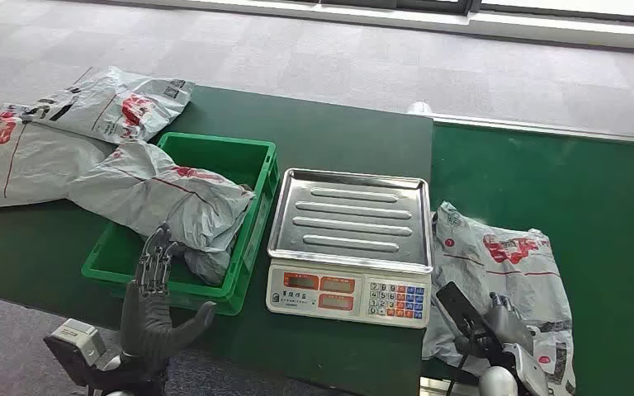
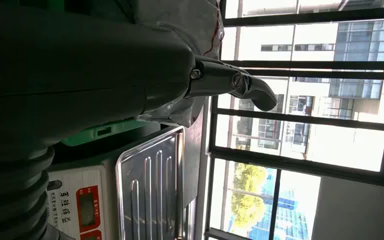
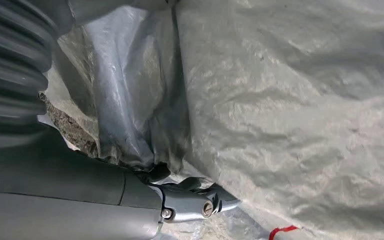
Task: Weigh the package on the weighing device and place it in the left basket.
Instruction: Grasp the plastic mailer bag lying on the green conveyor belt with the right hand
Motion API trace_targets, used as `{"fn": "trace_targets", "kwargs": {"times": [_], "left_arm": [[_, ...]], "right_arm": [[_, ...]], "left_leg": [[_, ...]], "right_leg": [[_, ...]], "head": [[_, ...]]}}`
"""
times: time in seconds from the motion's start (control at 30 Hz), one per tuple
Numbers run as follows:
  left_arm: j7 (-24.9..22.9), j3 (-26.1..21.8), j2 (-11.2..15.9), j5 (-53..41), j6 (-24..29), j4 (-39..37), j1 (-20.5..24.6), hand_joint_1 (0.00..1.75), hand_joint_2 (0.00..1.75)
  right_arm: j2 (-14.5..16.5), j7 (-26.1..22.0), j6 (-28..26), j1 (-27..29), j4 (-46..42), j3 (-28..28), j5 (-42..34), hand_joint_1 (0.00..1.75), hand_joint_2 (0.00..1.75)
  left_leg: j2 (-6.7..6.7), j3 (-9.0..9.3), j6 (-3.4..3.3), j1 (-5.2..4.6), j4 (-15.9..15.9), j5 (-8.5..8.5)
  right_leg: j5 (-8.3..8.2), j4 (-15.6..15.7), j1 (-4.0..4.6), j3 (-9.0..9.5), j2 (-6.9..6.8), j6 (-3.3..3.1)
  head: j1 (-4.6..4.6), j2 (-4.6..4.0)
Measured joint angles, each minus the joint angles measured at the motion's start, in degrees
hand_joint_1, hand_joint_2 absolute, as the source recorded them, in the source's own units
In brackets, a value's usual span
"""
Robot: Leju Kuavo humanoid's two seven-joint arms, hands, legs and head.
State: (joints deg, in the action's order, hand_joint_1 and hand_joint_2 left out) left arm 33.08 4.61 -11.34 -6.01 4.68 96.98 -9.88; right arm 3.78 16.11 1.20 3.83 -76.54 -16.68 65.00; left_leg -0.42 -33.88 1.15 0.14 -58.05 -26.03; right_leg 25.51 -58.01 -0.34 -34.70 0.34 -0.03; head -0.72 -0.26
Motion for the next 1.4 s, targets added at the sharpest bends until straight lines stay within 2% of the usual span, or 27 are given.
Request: {"fn": "trace_targets", "kwargs": {"times": [0.9,1.13,1.4], "left_arm": [[0.0,0.4,0.0,0.0,0.2,0.0,0.0,0.0,1.75],[-0.3,0.4,0.0,0.0,0.2,0.8,-0.2,0.0,1.75],[-0.5,0.4,0.0,0.0,0.1,1.5,-0.3,0.0,1.75]], "right_arm": [[-0.2,-0.6,0.4,-0.5,0.8,0.0,0.2,1.75,1.75],[-0.2,-4.0,-6.0,-0.3,-0.4,0.0,-3.5,1.75,1.75],[-0.5,-4.6,-7.0,-0.3,-1.7,0.0,-4.1,1.75,1.75]], "left_leg": [[0.0,0.01,-0.01,0.0,0.0,-0.01],[0.0,0.0,-0.01,-0.02,0.0,0.0],[0.0,0.0,0.0,-0.02,0.0,0.0]], "right_leg": [[0.01,0.0,0.0,0.02,0.0,0.0],[0.0,0.0,-0.03,0.02,0.0,0.0],[0.0,0.0,-0.02,0.01,-0.01,0.0]], "head": [[0.0,0.0],[0.0,0.0],[0.0,0.0]]}}
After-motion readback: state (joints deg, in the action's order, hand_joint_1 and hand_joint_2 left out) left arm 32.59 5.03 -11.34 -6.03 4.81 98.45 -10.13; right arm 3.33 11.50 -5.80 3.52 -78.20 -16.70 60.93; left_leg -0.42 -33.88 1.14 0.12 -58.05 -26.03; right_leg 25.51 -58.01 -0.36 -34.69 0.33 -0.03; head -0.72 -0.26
